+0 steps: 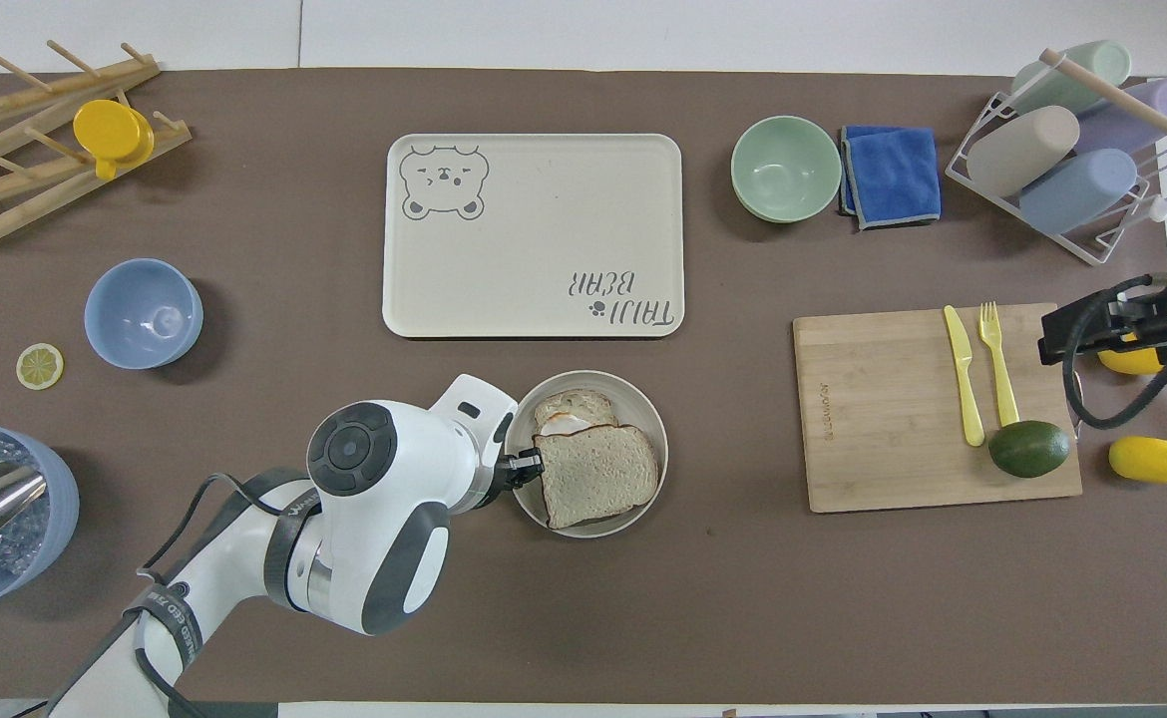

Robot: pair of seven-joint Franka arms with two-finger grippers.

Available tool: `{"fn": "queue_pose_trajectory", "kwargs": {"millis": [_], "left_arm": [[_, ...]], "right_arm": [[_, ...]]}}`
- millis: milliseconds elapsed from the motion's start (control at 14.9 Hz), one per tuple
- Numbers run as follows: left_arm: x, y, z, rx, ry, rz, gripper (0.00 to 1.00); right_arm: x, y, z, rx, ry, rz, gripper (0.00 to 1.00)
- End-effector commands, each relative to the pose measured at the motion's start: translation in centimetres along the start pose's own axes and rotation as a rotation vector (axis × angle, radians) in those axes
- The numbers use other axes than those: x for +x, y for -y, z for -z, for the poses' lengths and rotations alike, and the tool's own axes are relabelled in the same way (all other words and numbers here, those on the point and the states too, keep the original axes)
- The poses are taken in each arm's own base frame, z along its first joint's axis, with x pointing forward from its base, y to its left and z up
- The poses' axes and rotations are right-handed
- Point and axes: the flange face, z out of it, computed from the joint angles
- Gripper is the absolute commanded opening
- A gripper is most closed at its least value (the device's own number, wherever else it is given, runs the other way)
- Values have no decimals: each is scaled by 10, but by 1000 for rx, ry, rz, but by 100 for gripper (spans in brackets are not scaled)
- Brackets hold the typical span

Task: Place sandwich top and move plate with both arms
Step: 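Slide the grey plate onto the white bear tray with the left gripper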

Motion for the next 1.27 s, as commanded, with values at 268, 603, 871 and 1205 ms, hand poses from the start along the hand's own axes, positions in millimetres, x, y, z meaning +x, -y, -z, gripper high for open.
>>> {"fn": "queue_pose_trajectory", "kwargs": {"millis": [268, 603, 871, 1205], "left_arm": [[36, 6, 47, -28, 49, -7, 0], [142, 22, 142, -96, 63, 21, 0], [242, 25, 143, -116, 69, 45, 0], [299, 28, 109, -110, -77, 49, 0]], "right_arm": [[-5, -4, 3, 17, 7, 11, 100], [-4, -4, 3, 18, 9, 9, 100], [-5, -4, 3, 17, 7, 11, 100], [-4, -4, 3, 17, 9, 11, 100]]}}
